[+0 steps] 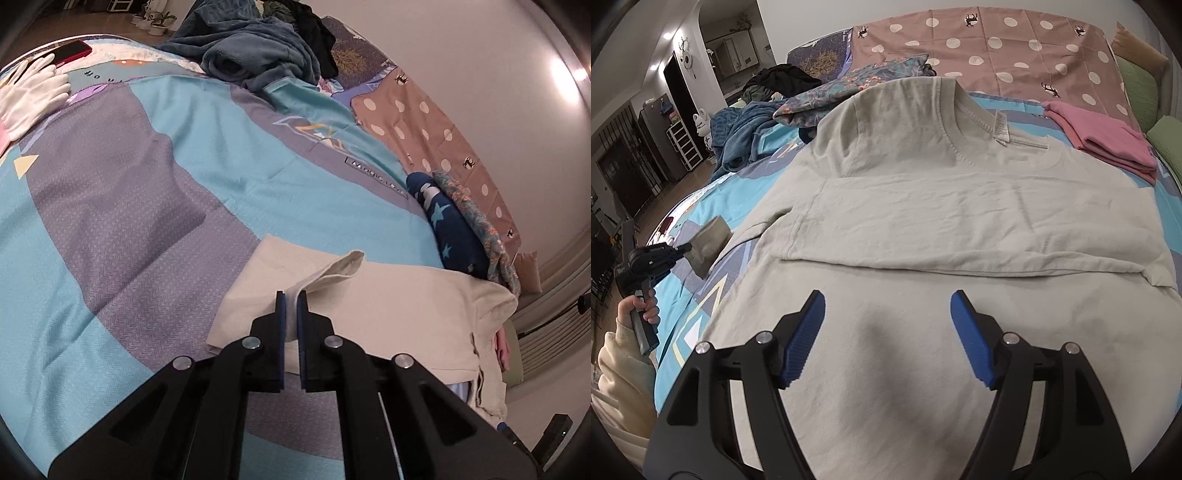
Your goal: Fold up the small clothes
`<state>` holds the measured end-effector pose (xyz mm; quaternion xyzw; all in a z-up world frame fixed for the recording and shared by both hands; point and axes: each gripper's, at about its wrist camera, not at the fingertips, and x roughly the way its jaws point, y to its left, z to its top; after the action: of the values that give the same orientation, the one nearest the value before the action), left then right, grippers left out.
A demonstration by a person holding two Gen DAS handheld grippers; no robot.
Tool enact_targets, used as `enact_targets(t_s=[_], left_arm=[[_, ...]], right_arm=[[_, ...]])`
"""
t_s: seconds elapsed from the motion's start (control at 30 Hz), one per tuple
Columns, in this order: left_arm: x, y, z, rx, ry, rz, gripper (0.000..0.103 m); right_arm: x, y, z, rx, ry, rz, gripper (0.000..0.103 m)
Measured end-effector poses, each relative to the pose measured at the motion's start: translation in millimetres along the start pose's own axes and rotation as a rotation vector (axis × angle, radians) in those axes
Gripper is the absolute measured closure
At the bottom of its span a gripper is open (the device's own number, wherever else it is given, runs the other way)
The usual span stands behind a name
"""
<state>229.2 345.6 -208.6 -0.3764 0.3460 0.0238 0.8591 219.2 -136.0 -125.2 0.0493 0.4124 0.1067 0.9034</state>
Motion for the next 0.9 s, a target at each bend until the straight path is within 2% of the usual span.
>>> enact_targets(t_s=[0.13, 0.3, 0.43, 0.5, 0.6, 0.73, 0.8, 0.9], left_arm=[[-27, -40, 8, 0.086, -0.060, -0.072, 0.098], [-51, -111, 6, 0.253, -0.108, -0.175, 0.098], [-49, -156, -12, 0.343, -0.076, -0.263, 0.098], [-41, -177, -28, 0.394, -0.041, -0.295, 0.098], [-26, -207, -60, 0.487, 0.026, -0.324, 0.098], [6, -232, -105, 0.627, 0.138, -0.289, 0.098], [25, -239, -126, 0.704, 0.205, -0.242, 0.098], [41, -243, -146, 0.763, 0.252, -0.191, 0.098]], right_arm=[[0, 9, 9, -0.004, 0.006, 0.064, 0.031], [-3, 27, 37, 0.038, 0.038, 0.312, 0.031], [-6, 35, 71, 0.090, 0.063, 0.467, 0.027], [3, 39, 85, 0.115, 0.129, 0.535, 0.027], [19, 42, 95, 0.138, 0.223, 0.499, 0.027], [33, 38, 97, 0.088, 0.267, 0.411, 0.027], [39, 37, 97, 0.010, 0.285, 0.336, 0.027], [52, 41, 91, -0.169, 0.320, 0.222, 0.026]])
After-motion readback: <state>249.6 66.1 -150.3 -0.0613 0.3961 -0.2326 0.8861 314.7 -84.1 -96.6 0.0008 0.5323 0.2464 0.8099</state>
